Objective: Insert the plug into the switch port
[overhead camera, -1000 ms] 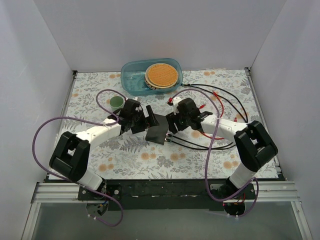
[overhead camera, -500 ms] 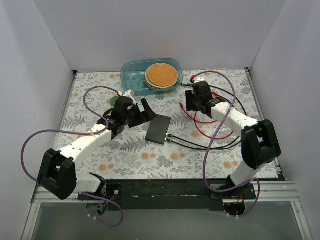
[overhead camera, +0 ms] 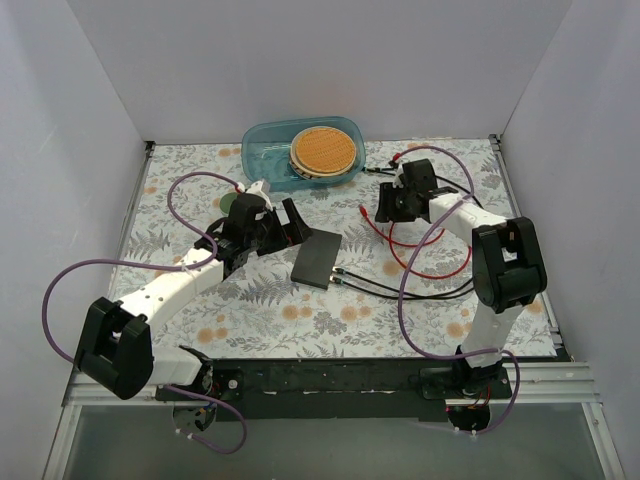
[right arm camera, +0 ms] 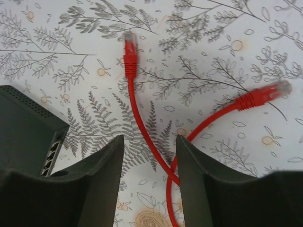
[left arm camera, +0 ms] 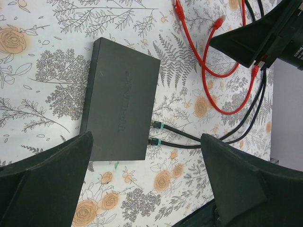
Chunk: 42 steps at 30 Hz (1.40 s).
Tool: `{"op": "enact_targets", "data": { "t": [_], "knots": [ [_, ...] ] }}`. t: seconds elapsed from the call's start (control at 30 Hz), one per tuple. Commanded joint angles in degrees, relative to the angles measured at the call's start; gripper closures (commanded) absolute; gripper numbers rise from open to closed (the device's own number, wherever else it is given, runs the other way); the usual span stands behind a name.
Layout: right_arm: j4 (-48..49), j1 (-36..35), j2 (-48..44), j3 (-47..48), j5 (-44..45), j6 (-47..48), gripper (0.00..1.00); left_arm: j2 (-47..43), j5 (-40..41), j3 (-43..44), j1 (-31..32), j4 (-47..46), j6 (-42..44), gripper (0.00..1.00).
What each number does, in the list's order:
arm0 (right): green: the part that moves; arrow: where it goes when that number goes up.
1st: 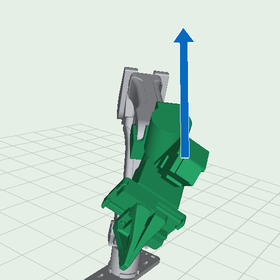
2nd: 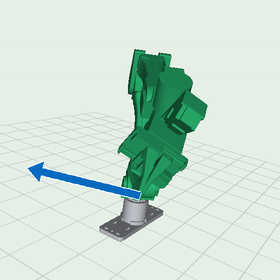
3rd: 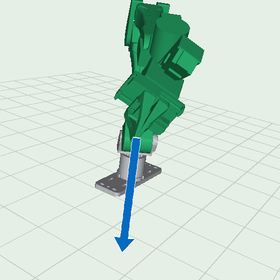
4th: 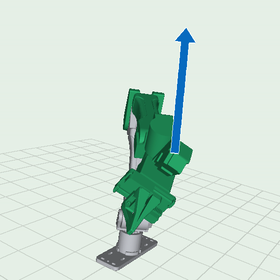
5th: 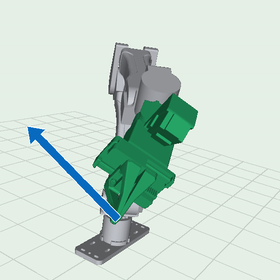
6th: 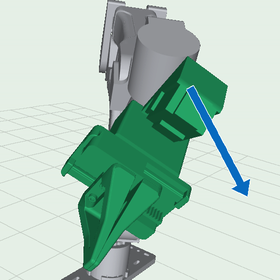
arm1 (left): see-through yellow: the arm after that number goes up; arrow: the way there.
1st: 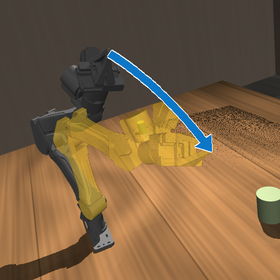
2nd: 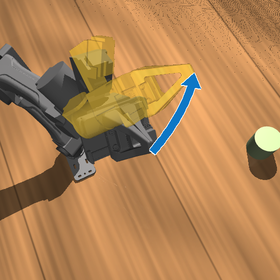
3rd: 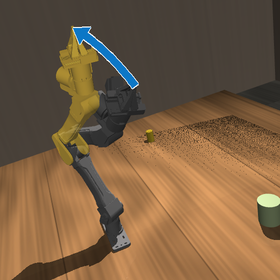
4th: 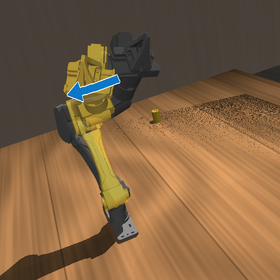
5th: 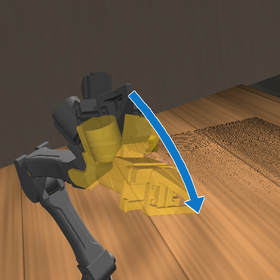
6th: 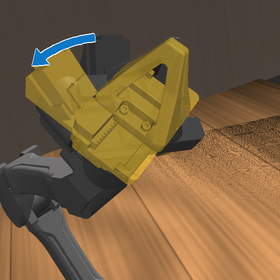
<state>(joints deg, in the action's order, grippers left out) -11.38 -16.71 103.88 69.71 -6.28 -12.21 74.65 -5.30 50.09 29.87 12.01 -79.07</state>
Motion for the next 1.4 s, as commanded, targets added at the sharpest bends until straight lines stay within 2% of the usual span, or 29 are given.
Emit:
{"op": "enact_targets", "data": {
  "t": [0.0,0.37,0.6,0.7,0.77,0.83,1.03,1.13,1.37],
  "knots": [
    [3.2,-1.0,1.3,3.8,-4.8,2.2,0.46,-1.2,-0.5,-1.0,0.3,-0.4,0.8,0.02],
    [0.1,-4.4,11.2,11.7,2.7,4.4,0.46,-0.5,-1.4,-1.5,0.3,-0.6,1.1,0.02],
    [0.0,-5.5,13.1,11.7,5.6,4.7,0.55,-1.1,-0.9,-2.2,0.3,-0.6,1.2,0.02],
    [-0.9,-6.2,13.5,11.8,9.5,5.0,0.62,-1.8,-0.3,-2.4,0.3,-0.5,1.3,0.02],
    [-1.5,-6.5,13.9,12.1,10.8,5.4,0.77,-2.1,0.0,-2.4,0.3,-0.5,1.3,0.02],
    [-1.6,-6.6,14.0,12.1,10.9,5.7,0.97,-2.6,0.4,-2.5,0.3,-0.4,1.4,0.02],
    [-1.0,-7.1,11.0,10.6,8.2,6.6,0.99,-4.1,2.2,-2.4,0.3,0.4,2.3,0.02],
    [0.5,-7.1,6.6,7.8,3.4,7.5,0.99,-5.0,3.1,-2.5,0.3,0.4,2.8,0.02],
    [8.1,-7.1,-7.3,-5.2,-16.5,8.4,0.99,-5.7,0.3,-2.2,0.4,-3.4,5.8,0.02]
  ]
}}
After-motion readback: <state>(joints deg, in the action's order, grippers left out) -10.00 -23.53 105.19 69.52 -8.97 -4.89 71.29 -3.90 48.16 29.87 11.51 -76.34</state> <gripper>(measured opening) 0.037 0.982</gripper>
